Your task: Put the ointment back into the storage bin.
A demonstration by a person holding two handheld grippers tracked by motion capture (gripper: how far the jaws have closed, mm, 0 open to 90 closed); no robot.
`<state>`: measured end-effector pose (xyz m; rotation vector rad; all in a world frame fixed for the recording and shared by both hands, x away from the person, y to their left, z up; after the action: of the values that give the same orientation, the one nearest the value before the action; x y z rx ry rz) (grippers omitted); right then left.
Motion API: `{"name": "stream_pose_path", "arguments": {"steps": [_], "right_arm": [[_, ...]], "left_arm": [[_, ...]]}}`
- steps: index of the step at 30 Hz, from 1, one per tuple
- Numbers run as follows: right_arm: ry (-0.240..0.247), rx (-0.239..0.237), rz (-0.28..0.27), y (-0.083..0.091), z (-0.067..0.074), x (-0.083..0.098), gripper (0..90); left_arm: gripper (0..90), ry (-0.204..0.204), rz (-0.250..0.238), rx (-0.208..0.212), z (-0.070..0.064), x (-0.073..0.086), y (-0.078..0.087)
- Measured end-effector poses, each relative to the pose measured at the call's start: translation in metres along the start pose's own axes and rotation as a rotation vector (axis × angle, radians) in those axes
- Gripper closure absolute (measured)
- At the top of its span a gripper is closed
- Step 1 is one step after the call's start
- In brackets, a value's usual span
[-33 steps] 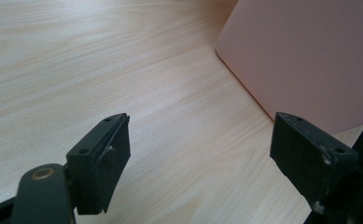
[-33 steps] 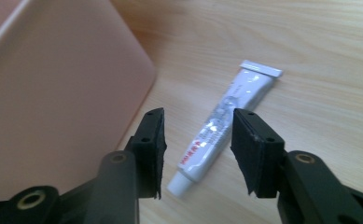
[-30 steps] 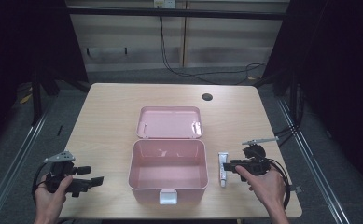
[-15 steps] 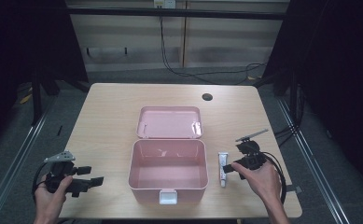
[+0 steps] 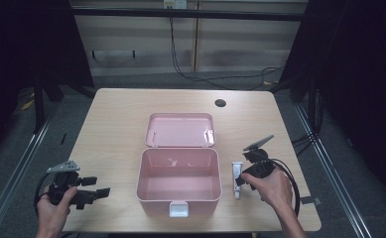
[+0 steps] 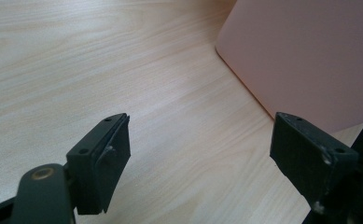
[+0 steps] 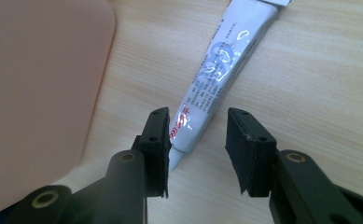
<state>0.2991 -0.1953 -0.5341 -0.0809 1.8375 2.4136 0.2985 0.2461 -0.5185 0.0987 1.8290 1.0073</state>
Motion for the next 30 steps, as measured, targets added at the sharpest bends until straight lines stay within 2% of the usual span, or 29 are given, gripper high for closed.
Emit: {"name": "stream_pose_path", "arguments": {"steps": [6, 10, 14, 21, 30], "right_arm": [[-0.018, 0.063, 0.039, -0.008, 0.005, -0.003, 60.7], [-0.027, 0.085, 0.070, -0.014, 0.003, -0.002, 61.7], [-0.054, 0.095, 0.079, -0.019, 0.004, -0.004, 62.5], [-0.062, 0.115, 0.086, -0.025, 0.002, -0.006, 62.9], [-0.045, 0.159, 0.106, -0.031, -0.002, -0.007, 68.5]], "left_arm": [[20.0, 0.002, -0.001, 0.001, 0.000, 0.000, 0.000], [20.0, 0.000, -0.001, 0.004, -0.001, 0.000, -0.001], [20.0, 0.001, 0.006, 0.007, -0.001, 0.000, -0.002], [20.0, -0.004, 0.008, 0.011, -0.001, 0.001, -0.002], [20.0, 0.000, 0.005, 0.007, -0.001, 0.000, -0.002]]}}
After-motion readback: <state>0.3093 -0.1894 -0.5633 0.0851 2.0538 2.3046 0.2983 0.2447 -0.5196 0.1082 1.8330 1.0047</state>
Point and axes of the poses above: each handheld gripper's, and its own axes: y roughly backward along the jaws, x roughly out of its underside, z roughly to its left, the point moved 10 cm from there along -y, roughly forward along the jaws, and after that the axes turned 15 degrees about -y, right-handed, at the moved point
